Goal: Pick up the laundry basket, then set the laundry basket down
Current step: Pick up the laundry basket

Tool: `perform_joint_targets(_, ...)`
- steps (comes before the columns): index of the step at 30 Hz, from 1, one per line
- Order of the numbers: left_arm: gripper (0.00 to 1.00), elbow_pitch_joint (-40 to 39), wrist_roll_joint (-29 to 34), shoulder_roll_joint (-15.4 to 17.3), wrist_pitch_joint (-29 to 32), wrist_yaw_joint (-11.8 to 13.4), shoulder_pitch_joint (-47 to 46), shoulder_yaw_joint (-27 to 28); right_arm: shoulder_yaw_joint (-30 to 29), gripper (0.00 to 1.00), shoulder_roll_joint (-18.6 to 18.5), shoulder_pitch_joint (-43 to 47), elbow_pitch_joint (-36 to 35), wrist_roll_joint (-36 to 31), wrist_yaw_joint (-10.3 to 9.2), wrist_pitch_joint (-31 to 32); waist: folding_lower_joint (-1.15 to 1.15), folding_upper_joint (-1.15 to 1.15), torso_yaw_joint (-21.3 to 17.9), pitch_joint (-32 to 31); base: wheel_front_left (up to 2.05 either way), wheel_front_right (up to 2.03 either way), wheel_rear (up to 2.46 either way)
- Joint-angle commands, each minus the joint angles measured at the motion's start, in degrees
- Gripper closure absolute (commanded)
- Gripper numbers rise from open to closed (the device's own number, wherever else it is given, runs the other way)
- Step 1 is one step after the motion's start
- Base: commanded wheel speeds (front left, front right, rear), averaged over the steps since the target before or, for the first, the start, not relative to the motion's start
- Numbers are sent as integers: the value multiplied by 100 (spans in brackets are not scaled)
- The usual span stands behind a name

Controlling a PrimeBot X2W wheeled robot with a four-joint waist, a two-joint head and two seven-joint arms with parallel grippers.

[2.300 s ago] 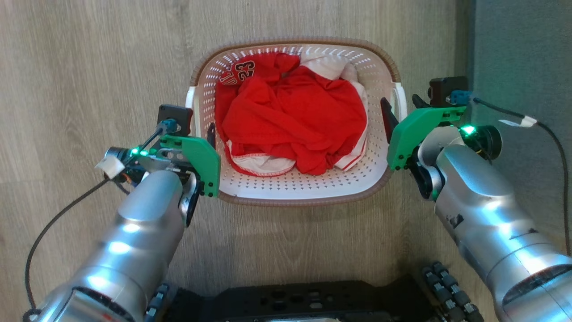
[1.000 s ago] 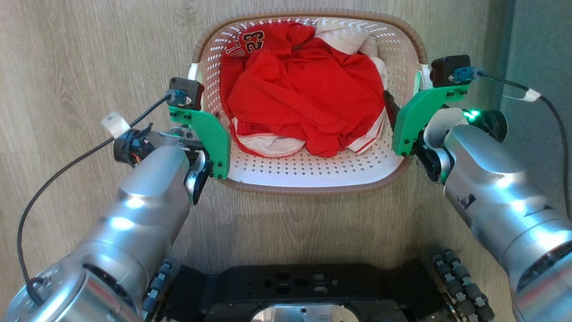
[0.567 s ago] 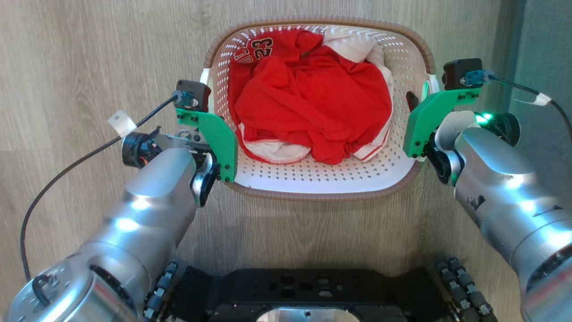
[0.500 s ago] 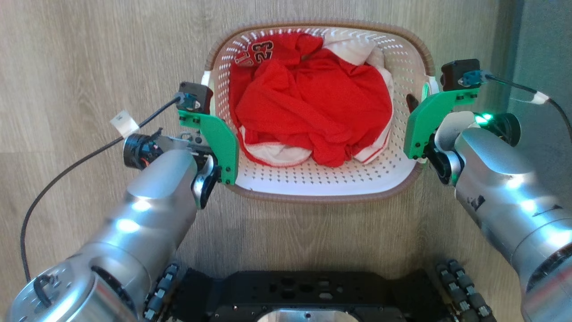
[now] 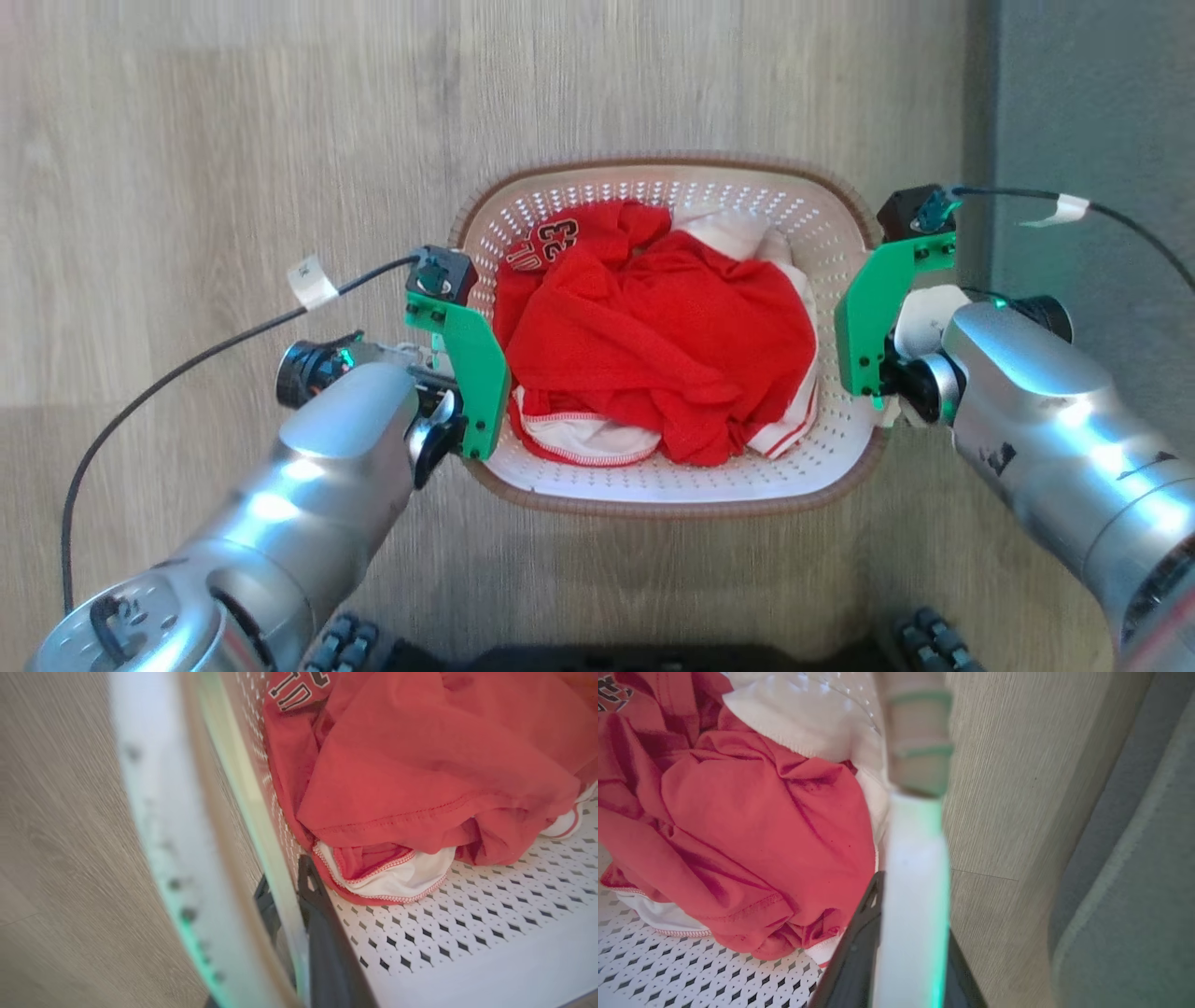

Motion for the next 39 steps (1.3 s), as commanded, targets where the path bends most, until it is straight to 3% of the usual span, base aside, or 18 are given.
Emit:
perform_joint_targets(1, 100, -138, 44, 58, 2, -118, 32, -81, 265, 100, 29, 352, -178, -38, 44, 81, 0, 0, -41, -467, 0, 0, 0)
perform_joint_targets(8, 100, -72, -101, 58, 102, -122, 478, -157, 509, 100, 59, 740, -510, 493, 44, 413, 0, 0, -54, -1426, 0, 0, 0)
perform_joint_targets(19, 100, 104, -224, 58, 225, -194, 1080, -221, 748, 100, 211, 1230, -387, 1017, 44, 731, 0, 0, -8, -2553, 0, 0, 0)
perform_joint_targets(39, 100, 145, -245, 58, 604, -375, 1644, -282, 1020, 100, 557, 1760, -64, 1260, 44, 1296, 0, 0, 198, -3542, 0, 0, 0)
